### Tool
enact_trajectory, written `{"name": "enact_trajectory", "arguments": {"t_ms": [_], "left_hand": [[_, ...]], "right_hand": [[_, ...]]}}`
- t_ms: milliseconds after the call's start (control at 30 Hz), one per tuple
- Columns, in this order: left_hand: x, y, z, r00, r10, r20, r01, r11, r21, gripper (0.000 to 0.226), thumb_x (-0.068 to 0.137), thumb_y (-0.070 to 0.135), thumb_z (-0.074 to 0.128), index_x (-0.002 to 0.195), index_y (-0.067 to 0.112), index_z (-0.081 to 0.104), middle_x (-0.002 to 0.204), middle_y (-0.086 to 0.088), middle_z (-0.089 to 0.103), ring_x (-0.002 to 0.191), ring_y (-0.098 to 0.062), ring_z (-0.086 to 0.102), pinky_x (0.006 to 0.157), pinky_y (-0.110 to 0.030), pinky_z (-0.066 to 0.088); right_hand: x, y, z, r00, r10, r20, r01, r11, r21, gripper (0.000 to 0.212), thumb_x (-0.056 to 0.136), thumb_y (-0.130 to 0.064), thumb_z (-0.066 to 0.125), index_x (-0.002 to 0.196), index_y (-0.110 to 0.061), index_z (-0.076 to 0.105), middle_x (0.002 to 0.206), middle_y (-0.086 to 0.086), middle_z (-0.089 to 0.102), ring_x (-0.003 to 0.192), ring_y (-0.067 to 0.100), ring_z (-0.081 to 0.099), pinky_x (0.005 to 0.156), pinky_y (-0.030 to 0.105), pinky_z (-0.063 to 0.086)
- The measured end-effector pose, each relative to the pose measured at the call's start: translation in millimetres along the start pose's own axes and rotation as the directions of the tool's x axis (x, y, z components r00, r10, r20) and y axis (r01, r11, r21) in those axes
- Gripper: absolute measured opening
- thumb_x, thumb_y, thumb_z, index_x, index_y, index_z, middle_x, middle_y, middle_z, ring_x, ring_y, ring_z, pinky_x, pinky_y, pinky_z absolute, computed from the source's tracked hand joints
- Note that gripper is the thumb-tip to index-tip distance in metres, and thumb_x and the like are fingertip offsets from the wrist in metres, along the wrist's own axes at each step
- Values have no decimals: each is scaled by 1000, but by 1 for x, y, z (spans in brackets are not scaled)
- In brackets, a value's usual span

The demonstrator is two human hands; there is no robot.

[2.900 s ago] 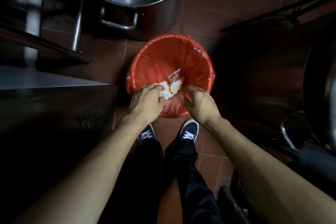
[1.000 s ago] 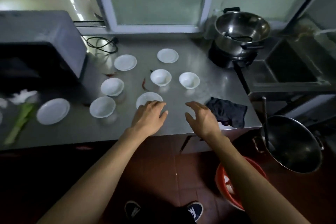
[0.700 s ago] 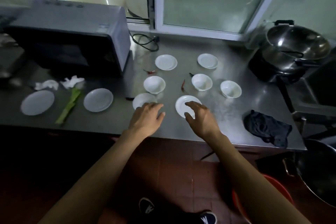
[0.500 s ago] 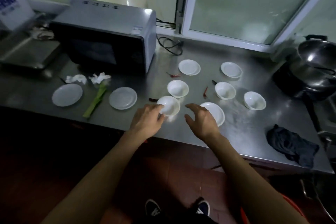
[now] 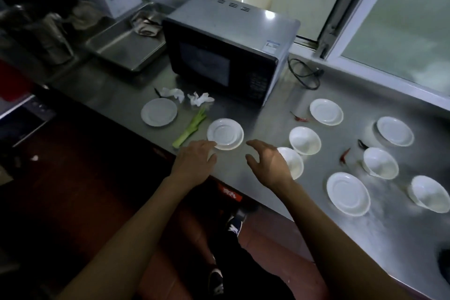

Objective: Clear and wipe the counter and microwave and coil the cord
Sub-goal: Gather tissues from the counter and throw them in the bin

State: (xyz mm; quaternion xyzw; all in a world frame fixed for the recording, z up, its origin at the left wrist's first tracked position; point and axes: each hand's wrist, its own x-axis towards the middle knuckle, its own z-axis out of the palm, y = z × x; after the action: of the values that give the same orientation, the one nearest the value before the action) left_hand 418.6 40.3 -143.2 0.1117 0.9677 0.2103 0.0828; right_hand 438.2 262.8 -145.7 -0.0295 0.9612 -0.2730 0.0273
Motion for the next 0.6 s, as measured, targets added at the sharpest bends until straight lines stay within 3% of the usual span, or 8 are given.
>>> {"name": "enact_trajectory", "arguments": {"t_ms": [233,400,500,600], "left_hand": [[59,-40,-15,991,-119,62,115,991,74,46,98,38,44,140,22,50,143,-3,52,125,-27,49,104,-42,40],[96,-58,-24,993,-108,40,104,991,84,43,89,38,41,124,22,61,109,-7,65,97,-29,62,78,-42,52],[109,-63,-28,993,-122,-1,121,992,44,33,97,29,53,127,17,62,116,-12,65,104,-34,59,85,-44,51],[119,-70,-33,982,-186,25,185,982,32,53,95,48,40,134,17,57,135,-9,58,121,-30,51,100,-44,42]], "right_hand": [[83,-14,25,997,-56,54,53,997,51,43,94,-26,62,137,-19,58,138,3,60,121,27,57,100,38,45],[134,-11,35,989,-71,130,57,993,103,43,97,-31,56,139,-23,54,142,-1,57,128,23,52,105,35,39],[158,-10,39,980,-100,172,80,990,119,43,98,-29,55,139,-20,54,139,1,58,124,24,53,99,30,38],[177,-16,42,975,-109,193,85,988,127,43,98,-27,56,140,-16,53,141,3,56,126,24,52,100,29,37]]}}
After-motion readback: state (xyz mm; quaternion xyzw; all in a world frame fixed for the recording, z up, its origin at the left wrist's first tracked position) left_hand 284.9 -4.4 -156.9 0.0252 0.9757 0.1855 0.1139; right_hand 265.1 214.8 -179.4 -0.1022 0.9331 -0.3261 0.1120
